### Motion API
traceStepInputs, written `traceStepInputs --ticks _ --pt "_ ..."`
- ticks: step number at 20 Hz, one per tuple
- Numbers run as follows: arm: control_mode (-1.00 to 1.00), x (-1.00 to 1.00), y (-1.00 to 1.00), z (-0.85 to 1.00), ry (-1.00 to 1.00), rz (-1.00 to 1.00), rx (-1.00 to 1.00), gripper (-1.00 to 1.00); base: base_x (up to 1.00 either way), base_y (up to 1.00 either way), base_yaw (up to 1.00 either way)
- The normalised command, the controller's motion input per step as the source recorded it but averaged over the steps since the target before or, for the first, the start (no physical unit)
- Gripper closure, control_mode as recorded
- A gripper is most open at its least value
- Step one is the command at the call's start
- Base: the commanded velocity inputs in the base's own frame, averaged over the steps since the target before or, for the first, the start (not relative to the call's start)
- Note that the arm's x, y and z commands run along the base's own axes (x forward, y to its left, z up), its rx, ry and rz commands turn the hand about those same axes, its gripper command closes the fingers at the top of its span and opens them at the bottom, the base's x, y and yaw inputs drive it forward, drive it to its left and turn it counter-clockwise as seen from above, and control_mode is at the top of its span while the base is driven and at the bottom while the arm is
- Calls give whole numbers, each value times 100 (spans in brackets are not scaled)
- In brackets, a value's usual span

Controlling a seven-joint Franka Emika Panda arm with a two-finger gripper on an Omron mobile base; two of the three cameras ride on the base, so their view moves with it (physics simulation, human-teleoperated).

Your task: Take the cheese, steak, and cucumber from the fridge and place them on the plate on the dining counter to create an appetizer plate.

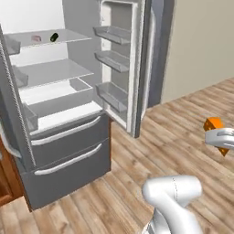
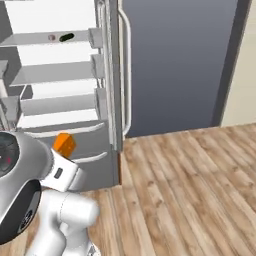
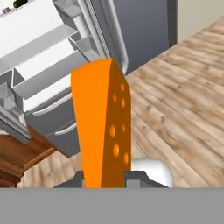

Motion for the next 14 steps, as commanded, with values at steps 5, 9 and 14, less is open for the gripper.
traceStepInputs --ticks 5,9,14 --pt "100 0 0 0 0 0 0 100 -54 0 -77" --pt "100 0 0 0 0 0 0 100 -36 0 -82" --pt "100 0 0 0 0 0 0 100 -24 0 -81"
